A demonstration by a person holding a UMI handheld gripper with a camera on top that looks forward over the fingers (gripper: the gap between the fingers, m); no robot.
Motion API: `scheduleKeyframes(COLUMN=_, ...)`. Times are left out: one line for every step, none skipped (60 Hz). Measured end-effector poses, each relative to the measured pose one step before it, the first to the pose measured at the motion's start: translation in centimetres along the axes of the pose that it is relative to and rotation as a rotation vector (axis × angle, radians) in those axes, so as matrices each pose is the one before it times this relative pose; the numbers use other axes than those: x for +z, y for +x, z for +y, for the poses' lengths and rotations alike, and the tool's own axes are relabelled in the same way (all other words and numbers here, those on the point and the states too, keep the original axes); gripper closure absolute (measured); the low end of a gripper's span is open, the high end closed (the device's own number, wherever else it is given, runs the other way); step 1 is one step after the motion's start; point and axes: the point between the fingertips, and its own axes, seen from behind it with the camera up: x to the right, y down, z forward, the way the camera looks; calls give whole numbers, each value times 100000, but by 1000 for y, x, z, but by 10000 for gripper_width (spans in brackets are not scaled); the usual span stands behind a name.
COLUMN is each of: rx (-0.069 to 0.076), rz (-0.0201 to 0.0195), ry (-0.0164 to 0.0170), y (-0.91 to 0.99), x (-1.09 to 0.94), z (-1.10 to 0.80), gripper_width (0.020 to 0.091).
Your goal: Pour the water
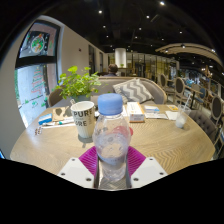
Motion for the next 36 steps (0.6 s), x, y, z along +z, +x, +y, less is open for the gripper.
scheduleKeyframes(rx=-407, rz=23, ry=-383, y=-14, x=-21, z=31, gripper_width=748)
scheduleKeyframes(rx=-357, rz=-86, ry=-356, y=-90, x=-14, z=12, gripper_width=746)
scheduleKeyframes(rx=-275, rz=-179, ry=-235, y=-117, x=-42, z=-54, gripper_width=777)
scheduleKeyframes(rx=157, rz=20, ry=41, y=186, x=-175, z=-100, gripper_width=778)
scheduleKeyframes(rx=117, rz=228, ry=-34, y=-19, x=-52, z=-73, gripper_width=778)
scheduleKeyframes(rx=-184, rz=549, ry=-86, y=-146, x=-32, z=-90, gripper_width=778)
scheduleKeyframes(rx=-520, rz=131, ry=-181, y=-20, x=-41, z=-65, gripper_width=779)
scheduleKeyframes(rx=-477, rz=66, ry=-217, y=-22, x=-22, z=-96, gripper_width=778)
scheduleKeyframes(rx=-131, rz=-134, ry=8, y=118, x=-91, z=-124, gripper_width=778)
scheduleKeyframes(rx=99, rz=343, ry=109, y=-133, x=-57, z=-221, gripper_width=778)
scheduleKeyframes(rx=-72, rz=-9, ry=-41, y=-15, x=-89, z=-177, gripper_width=778)
scheduleKeyframes(rx=-390, rz=-342, ry=-109, y=115, x=-138, z=-146, gripper_width=777)
scheduleKeyframes(rx=-389, rz=37, ry=27, y=-8, x=-107, z=-243, gripper_width=778)
scheduleKeyframes(rx=-384, rz=235, ry=215, y=69, x=-133, z=-303, gripper_width=777)
scheduleKeyframes(rx=-467, rz=417, ry=335, y=105, x=-132, z=-325, gripper_width=778)
scheduleKeyframes(rx=-763, rz=520, ry=251, y=89, x=-13, z=-336, gripper_width=779)
scheduleKeyframes(rx=-853, rz=339, ry=172, y=110, x=-85, z=-365, gripper_width=778)
scheduleKeyframes(rx=-804, rz=320, ry=142, y=116, x=-121, z=-408, gripper_width=778)
scheduleKeyframes(rx=-597, rz=402, ry=256, y=154, x=-129, z=-447, gripper_width=778)
scheduleKeyframes(rx=-531, rz=491, ry=312, y=186, x=-109, z=-509, gripper_width=777)
scheduleKeyframes(rx=-674, rz=506, ry=308, y=220, x=-113, z=-516, gripper_width=778)
scheduleKeyframes(rx=-907, rz=566, ry=255, y=277, x=-148, z=-464, gripper_width=779)
scheduleKeyframes(rx=-1067, rz=556, ry=226, y=224, x=-75, z=-541, gripper_width=779)
scheduleKeyframes(rx=-1207, rz=614, ry=249, y=276, x=-54, z=-575, gripper_width=779)
scheduleKeyframes(rx=-1395, rz=775, ry=324, y=325, x=-27, z=-623, gripper_width=778)
scheduleKeyframes(rx=-1567, rz=846, ry=427, y=345, x=1, z=-672, gripper_width=779)
scheduleKeyframes(rx=-1775, rz=849, ry=524, y=357, x=73, z=-670, gripper_width=779)
scheduleKeyframes(rx=-1815, rz=502, ry=645, y=383, x=193, z=-611, gripper_width=777)
scheduleKeyframes(rx=-2300, rz=803, ry=521, y=366, x=119, z=-685, gripper_width=778)
scheduleKeyframes(rx=-2557, rz=766, ry=461, y=434, x=283, z=-538, gripper_width=778)
scheduleKeyframes(rx=-2989, rz=1353, ry=164, y=419, x=-2, z=-719, gripper_width=778)
scheduleKeyframes(rx=-2943, rz=1311, ry=281, y=443, x=197, z=-666, gripper_width=778)
scheduleKeyframes(rx=-2967, rz=1383, ry=322, y=489, x=225, z=-629, gripper_width=778)
scheduleKeyframes(rx=-3060, rz=1281, ry=349, y=468, x=264, z=-621, gripper_width=778)
scheduleKeyframes(rx=-3186, rz=1096, ry=338, y=408, x=252, z=-639, gripper_width=778)
scheduleKeyframes(rx=-3192, rz=907, ry=390, y=384, x=285, z=-618, gripper_width=778)
